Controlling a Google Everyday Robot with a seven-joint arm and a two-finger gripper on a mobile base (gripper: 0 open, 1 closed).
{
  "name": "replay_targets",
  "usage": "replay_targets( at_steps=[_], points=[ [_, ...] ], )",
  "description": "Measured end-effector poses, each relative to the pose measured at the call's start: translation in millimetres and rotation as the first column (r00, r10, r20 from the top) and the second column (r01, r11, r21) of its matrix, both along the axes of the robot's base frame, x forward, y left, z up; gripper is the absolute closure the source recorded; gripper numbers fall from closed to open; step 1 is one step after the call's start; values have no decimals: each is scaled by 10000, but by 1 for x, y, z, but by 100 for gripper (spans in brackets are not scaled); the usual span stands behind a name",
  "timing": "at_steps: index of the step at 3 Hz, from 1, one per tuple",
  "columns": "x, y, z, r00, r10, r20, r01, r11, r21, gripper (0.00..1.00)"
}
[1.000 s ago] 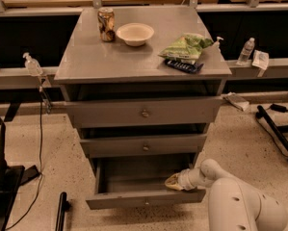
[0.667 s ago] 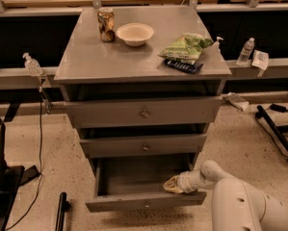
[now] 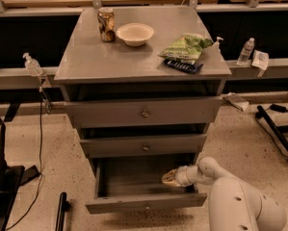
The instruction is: Open bottom drawer
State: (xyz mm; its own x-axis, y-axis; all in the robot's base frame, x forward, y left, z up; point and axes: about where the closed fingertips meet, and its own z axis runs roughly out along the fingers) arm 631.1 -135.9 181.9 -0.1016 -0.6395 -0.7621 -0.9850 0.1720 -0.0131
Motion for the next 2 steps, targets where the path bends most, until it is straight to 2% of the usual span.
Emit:
replay_targets(
  at_steps=[1, 2],
  points=[
    [16, 3, -4, 9999, -133, 85, 133, 9999, 18, 100],
    [16, 5, -16, 9998, -51, -166, 50, 10000, -62, 100]
  ],
)
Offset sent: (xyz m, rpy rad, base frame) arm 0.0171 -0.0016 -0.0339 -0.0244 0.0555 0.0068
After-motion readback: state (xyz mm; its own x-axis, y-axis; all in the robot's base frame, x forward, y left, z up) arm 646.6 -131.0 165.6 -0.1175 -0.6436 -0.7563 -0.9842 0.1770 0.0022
